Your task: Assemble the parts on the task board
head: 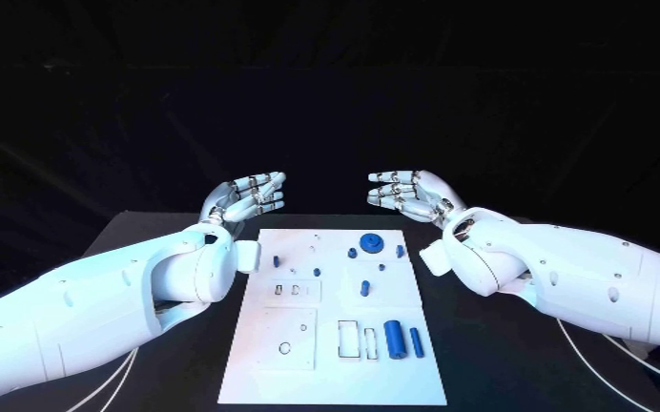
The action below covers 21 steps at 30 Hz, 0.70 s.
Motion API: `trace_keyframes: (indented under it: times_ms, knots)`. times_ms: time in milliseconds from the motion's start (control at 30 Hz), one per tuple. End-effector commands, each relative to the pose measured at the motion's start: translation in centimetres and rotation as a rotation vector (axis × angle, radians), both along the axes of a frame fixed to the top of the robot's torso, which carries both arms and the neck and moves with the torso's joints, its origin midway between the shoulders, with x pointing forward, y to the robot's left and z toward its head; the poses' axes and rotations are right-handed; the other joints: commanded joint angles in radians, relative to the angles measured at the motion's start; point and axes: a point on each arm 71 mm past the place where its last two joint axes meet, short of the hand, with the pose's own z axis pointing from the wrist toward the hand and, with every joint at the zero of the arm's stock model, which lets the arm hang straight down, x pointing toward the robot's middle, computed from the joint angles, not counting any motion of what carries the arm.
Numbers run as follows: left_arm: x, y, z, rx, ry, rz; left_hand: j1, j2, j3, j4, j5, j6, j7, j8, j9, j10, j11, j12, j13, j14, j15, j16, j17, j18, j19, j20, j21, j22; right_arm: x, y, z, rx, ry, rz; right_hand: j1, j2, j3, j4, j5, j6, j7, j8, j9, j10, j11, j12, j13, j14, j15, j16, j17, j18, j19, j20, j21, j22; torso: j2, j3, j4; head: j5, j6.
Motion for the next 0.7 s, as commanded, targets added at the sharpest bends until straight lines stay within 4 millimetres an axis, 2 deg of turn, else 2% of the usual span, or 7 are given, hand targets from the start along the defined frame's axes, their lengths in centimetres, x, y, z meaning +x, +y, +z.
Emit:
trace_keyframes:
  times_ms: [33,100,167,267,500,600,700]
  knots:
    - [-0.3,0.0,0.6,-0.009,-0.029,-0.052,0.044,0.017,0.065,-0.011,-0.018,0.158,0.039,0.016,-0.003,0.196,-0.008,0.009,-0.001,0.198,-0.023,0.017,0.004,0.037,0.122,0.0,0.054,0.012,-0.1,0.0,0.5,-0.094,-0.06,0.033,0.014,-0.012,0.028,-0.019,-0.004,0.133,0.094,0.002,0.004,0.106,-0.012,-0.008,0.004,0.123,-0.018,-0.003,0.003,0.029,0.128,0.0,0.06,0.02,0.015,0.0002,0.0068,-0.003,0.0]
    - [-0.6,0.3,0.8,-0.012,-0.028,-0.061,0.051,0.018,0.048,-0.015,-0.02,0.168,0.038,0.011,-0.007,0.212,-0.011,0.003,-0.001,0.218,-0.027,0.014,0.003,0.042,0.134,-0.001,0.059,0.012,0.0,-0.1,0.7,-0.133,-0.059,0.048,0.015,-0.016,0.035,-0.023,-0.009,0.162,0.091,0.0,0.005,0.12,-0.015,-0.011,0.003,0.138,-0.023,-0.008,0.003,0.035,0.179,-0.001,0.085,0.029,0.022,-0.0006,0.0089,-0.005,-0.003]
    - [-1.0,0.4,1.1,-0.015,-0.027,-0.07,0.06,0.017,0.019,-0.021,-0.019,0.176,0.038,0.003,-0.012,0.23,-0.014,-0.005,-0.001,0.248,-0.034,0.015,0.007,0.048,0.161,-0.004,0.074,0.015,0.1,-0.2,0.9,-0.189,-0.069,0.075,0.015,-0.035,0.036,-0.033,-0.015,0.203,0.083,-0.002,0.008,0.14,-0.023,-0.014,0.004,0.165,-0.032,-0.008,0.004,0.043,0.23,-0.004,0.115,0.039,0.03,-0.0009,0.0121,-0.008,-0.005]
    - [-1.6,0.5,1.6,-0.022,-0.029,-0.088,0.073,0.007,-0.026,-0.024,-0.019,0.181,0.035,-0.008,-0.016,0.241,-0.018,-0.019,0.0,0.267,-0.038,0.011,0.011,0.05,0.185,-0.007,0.089,0.018,0.3,-0.2,1.4,-0.286,-0.106,0.106,0.016,-0.07,0.016,-0.047,-0.022,0.253,0.054,-0.001,0.01,0.183,-0.046,-0.01,0.005,0.233,-0.056,0.009,0.006,0.046,0.301,-0.021,0.155,0.052,0.046,-0.003,0.0182,-0.017,-0.009]
    - [-2.8,-0.1,2.6,-0.04,-0.026,-0.137,0.098,0.021,-0.059,-0.029,-0.02,0.207,0.023,-0.012,-0.015,0.276,-0.029,-0.025,0.003,0.305,-0.05,0.016,0.021,0.052,0.209,-0.013,0.105,0.02,1.0,-0.1,2.3,-0.519,-0.215,0.129,0.04,-0.081,0.03,-0.082,0.007,0.337,0.025,0.01,0.012,0.297,-0.085,-0.002,0.009,0.405,-0.114,0.052,0.026,0.045,0.422,-0.079,0.23,0.082,0.072,-0.0094,0.0331,-0.049,-0.009]
    - [-3.4,-0.5,3.0,-0.051,-0.022,-0.166,0.109,0.036,-0.061,-0.036,-0.02,0.237,0.013,-0.007,-0.013,0.301,-0.038,-0.025,0.004,0.326,-0.058,0.018,0.027,0.052,0.223,-0.018,0.116,0.022,1.2,0.2,2.6,-0.609,-0.268,0.134,0.041,-0.089,0.034,-0.09,0.016,0.36,0.025,0.012,0.013,0.301,-0.089,-0.015,0.006,0.442,-0.123,0.058,0.034,0.044,0.443,-0.093,0.252,0.094,0.085,-0.0124,0.0373,-0.052,-0.008]
    - [-3.8,-0.9,3.3,-0.058,-0.022,-0.187,0.114,0.04,-0.063,-0.041,-0.02,0.247,0.01,-0.009,-0.014,0.312,-0.041,-0.029,0.003,0.34,-0.062,0.016,0.032,0.053,0.232,-0.022,0.122,0.023,1.3,0.6,2.7,-0.692,-0.307,0.14,0.039,-0.096,0.029,-0.092,0.011,0.383,0.014,0.011,0.012,0.337,-0.106,-0.013,0.01,0.526,-0.149,0.086,0.058,0.046,0.496,-0.117,0.302,0.12,0.096,-0.0146,0.0419,-0.055,-0.014]
